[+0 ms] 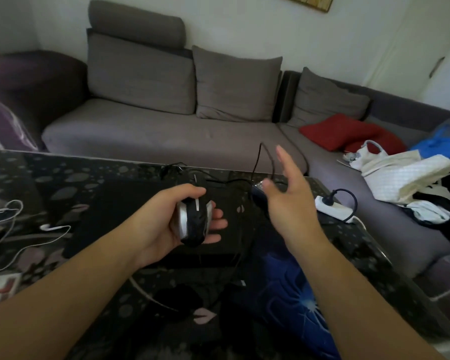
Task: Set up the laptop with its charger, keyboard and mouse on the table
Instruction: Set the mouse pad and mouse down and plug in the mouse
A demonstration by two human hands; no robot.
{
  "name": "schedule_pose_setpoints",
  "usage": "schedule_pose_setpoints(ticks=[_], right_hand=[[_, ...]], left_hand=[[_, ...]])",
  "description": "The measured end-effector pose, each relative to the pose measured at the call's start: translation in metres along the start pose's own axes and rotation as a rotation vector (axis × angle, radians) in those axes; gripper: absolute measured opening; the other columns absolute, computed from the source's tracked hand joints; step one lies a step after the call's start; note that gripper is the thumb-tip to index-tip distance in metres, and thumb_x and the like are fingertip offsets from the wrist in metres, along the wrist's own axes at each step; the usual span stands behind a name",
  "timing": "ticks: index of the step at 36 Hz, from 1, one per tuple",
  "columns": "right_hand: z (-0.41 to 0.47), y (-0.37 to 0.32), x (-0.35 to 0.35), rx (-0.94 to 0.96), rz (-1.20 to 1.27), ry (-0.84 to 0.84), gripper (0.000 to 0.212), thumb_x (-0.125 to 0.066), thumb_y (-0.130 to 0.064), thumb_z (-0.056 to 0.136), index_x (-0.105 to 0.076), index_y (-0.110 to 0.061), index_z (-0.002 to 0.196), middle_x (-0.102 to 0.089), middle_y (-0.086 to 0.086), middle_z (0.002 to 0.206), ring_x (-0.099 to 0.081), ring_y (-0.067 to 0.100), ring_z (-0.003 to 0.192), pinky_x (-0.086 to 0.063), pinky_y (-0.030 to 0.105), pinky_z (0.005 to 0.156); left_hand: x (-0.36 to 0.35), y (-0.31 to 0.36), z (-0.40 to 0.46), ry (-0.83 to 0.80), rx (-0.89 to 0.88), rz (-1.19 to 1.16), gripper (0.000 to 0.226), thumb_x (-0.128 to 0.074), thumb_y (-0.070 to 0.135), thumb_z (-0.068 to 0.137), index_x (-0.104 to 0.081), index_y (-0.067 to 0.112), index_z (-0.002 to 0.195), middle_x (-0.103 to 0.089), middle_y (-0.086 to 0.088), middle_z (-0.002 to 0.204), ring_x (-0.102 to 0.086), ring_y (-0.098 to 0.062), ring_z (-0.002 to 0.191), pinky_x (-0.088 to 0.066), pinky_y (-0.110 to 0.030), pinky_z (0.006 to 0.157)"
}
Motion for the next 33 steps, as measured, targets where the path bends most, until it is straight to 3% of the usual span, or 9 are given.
schedule_pose_setpoints(ticks=[2,7,10,13,19,23,28,30,33], right_hand=[[-0.006,0.007,-0.009,-0.044,-0.305,-0.039,0.065,-0.062,-0.005,0.099,-0.043,-0.023,0.158,-0.041,0.001,0.16,-0.042,0.021,0.145,-0.04,0.031,0.11],[-0.035,0.002,-0.021,-0.116,-0.263,0.027,0.013,-0.069,-0.022,0.097,-0.06,-0.017,0.106,-0.059,0.001,0.109,-0.059,0.017,0.097,-0.042,0.027,0.077],[-0.05,0.001,-0.053,-0.286,-0.054,-0.388,0.031,-0.064,-0.044,0.101,-0.07,-0.016,0.092,-0.068,-0.001,0.07,-0.063,0.017,0.061,-0.043,0.031,0.056],[-0.068,-0.002,-0.072,-0.307,-0.061,-0.622,0.025,-0.057,-0.021,0.107,-0.071,-0.007,0.092,-0.06,0.004,0.053,-0.052,0.019,0.04,-0.036,0.026,0.041],[-0.065,-0.007,-0.064,-0.436,0.338,-0.567,0.034,-0.065,-0.029,0.102,-0.069,-0.002,0.12,-0.079,0.02,0.104,-0.078,0.034,0.09,-0.061,0.041,0.069],[-0.074,-0.015,-0.065,-0.315,0.254,-0.569,0.059,-0.086,-0.03,0.08,-0.06,-0.025,0.133,-0.076,0.0,0.12,-0.074,0.013,0.11,-0.059,0.039,0.1],[-0.077,-0.023,-0.061,-0.157,-0.009,-0.52,0.066,-0.087,-0.023,0.086,-0.045,-0.034,0.135,-0.066,-0.017,0.113,-0.061,-0.024,0.09,-0.048,0.001,0.068],[-0.076,-0.023,-0.055,-0.163,0.033,-0.52,0.05,-0.085,-0.026,0.088,-0.054,-0.033,0.127,-0.07,-0.012,0.11,-0.065,-0.015,0.092,-0.049,0.006,0.073],[-0.069,-0.018,-0.04,-0.215,0.143,-0.472,0.045,-0.086,-0.035,0.076,-0.066,-0.028,0.115,-0.076,0.002,0.11,-0.073,0.016,0.106,-0.057,0.041,0.098]], left_hand=[[0.001,0.004,-0.002,0.022,-0.03,-0.079,0.043,-0.063,0.021,0.097,-0.067,-0.01,0.126,-0.073,-0.029,0.122,-0.075,-0.039,0.111,-0.057,-0.059,0.099],[0.006,0.014,-0.008,0.084,-0.119,-0.186,0.024,-0.063,0.018,0.098,-0.073,-0.001,0.111,-0.074,-0.017,0.103,-0.072,-0.034,0.117,-0.057,-0.052,0.102],[0.003,0.015,-0.01,0.025,-0.128,-0.238,0.03,-0.063,0.02,0.097,-0.073,-0.002,0.113,-0.072,-0.017,0.108,-0.072,-0.031,0.113,-0.054,-0.048,0.107],[-0.001,0.014,-0.011,-0.003,-0.129,-0.257,0.039,-0.062,0.021,0.097,-0.069,-0.005,0.125,-0.071,-0.017,0.112,-0.07,-0.03,0.112,-0.052,-0.046,0.107],[-0.005,0.007,-0.016,-0.019,-0.123,-0.218,0.047,-0.064,0.023,0.095,-0.067,-0.009,0.13,-0.071,-0.024,0.117,-0.069,-0.035,0.116,-0.048,-0.049,0.113],[-0.016,-0.001,-0.023,-0.086,-0.108,-0.075,0.043,-0.061,0.026,0.098,-0.07,-0.003,0.13,-0.074,-0.02,0.117,-0.072,-0.031,0.109,-0.052,-0.045,0.103],[-0.028,-0.004,-0.028,-0.122,-0.125,-0.011,0.046,-0.06,0.032,0.096,-0.07,0.004,0.131,-0.066,-0.026,0.134,-0.069,-0.035,0.12,-0.05,-0.045,0.105],[-0.026,0.0,-0.025,-0.106,-0.156,-0.08,0.054,-0.062,0.031,0.094,-0.064,0.0,0.138,-0.061,-0.027,0.14,-0.067,-0.037,0.124,-0.048,-0.049,0.11],[-0.012,0.013,-0.019,-0.014,-0.273,-0.227,0.069,-0.071,0.027,0.081,-0.06,0.001,0.143,-0.064,-0.018,0.144,-0.069,-0.03,0.121,-0.047,-0.048,0.11]])
Point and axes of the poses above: each hand's wrist, its own z-axis towards the middle knuckle, its own x-axis out of the back of the hand, y = z × x, the point moved 6 cm from there along z, towards the middle knuckle
